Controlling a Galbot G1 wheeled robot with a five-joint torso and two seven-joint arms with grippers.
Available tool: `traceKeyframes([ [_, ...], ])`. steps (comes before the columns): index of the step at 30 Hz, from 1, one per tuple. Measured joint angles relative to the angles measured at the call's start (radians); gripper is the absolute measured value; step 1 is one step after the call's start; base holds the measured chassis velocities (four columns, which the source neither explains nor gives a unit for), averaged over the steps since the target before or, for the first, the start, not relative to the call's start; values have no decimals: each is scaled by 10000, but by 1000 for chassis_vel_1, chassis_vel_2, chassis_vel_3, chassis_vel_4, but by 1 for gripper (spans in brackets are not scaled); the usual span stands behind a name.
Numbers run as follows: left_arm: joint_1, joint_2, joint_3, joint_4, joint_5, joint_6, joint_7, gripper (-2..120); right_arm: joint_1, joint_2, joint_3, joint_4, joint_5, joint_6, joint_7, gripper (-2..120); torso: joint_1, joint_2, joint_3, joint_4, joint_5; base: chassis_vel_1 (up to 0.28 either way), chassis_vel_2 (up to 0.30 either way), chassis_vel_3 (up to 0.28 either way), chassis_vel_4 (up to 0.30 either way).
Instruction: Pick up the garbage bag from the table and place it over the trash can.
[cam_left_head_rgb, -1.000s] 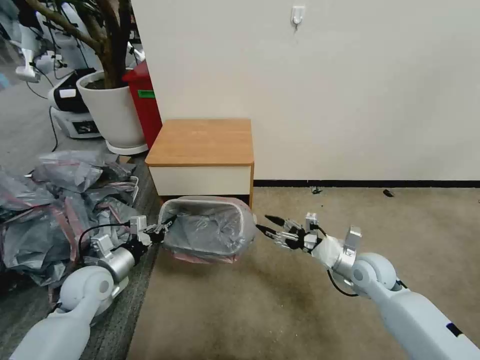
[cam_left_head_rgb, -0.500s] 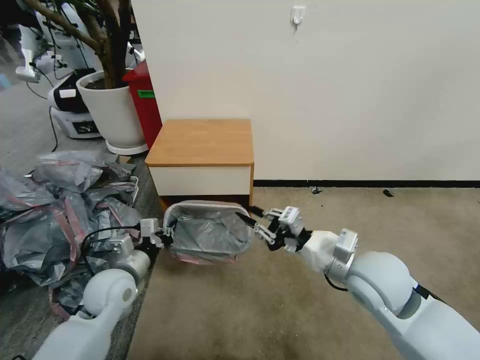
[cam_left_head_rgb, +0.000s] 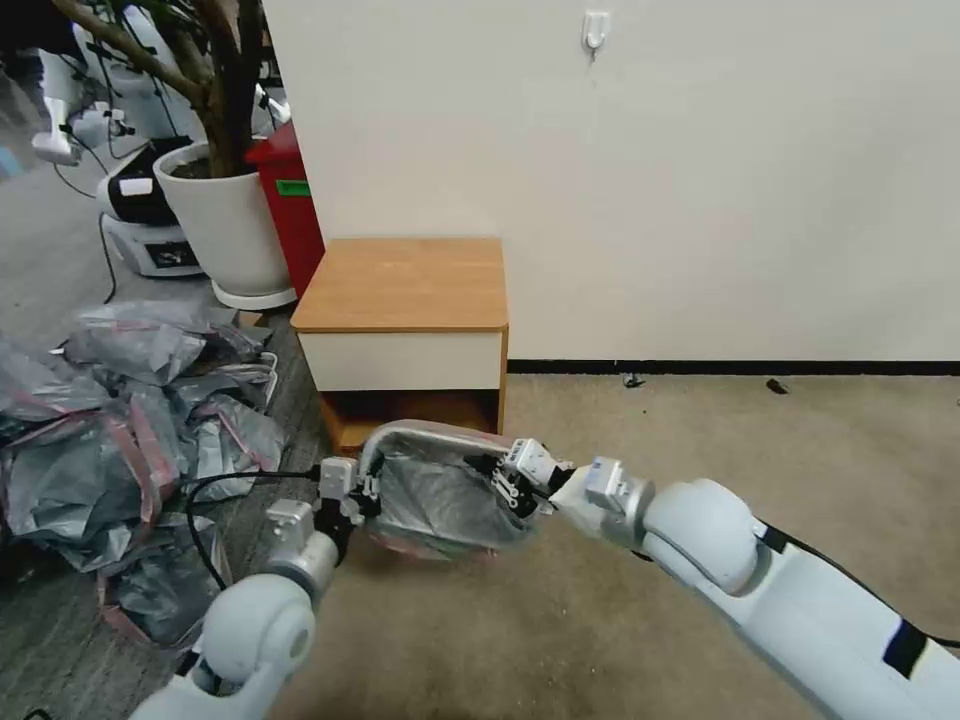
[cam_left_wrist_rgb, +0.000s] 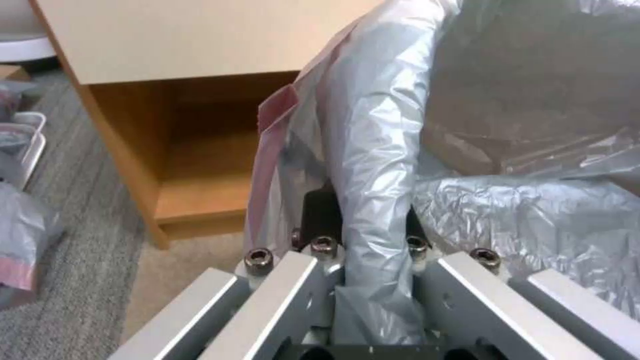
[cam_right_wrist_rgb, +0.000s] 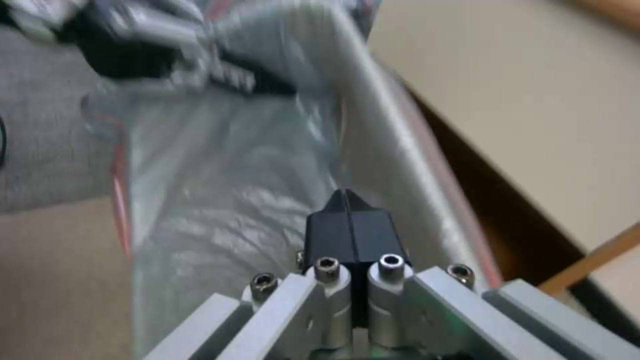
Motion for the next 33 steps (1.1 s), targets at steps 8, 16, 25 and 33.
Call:
traceKeyframes([
  [8,107,-373,222,-219,486,-7,21,2,-210,99,-135,-368,-219,-244,8,0,0,0,0,-2,1,0,0,0,0],
  [16,175,-705,508,-303,1151,-16,-32,2,-449,237,-10,-367,-488,-581,153,0,0,0,0,-1,0,0,0,0,0],
  [25,202,-850,802,-300,1728,-77,-339,2,-584,314,3,-308,-791,-1449,753,0,0,0,0,-1,-1,0,0,0,0],
  [33,40,-895,1140,-136,1940,-81,-713,2,-379,702,-549,-223,-1156,-2464,1259,0,0,0,0,0,-1,0,0,0,0],
])
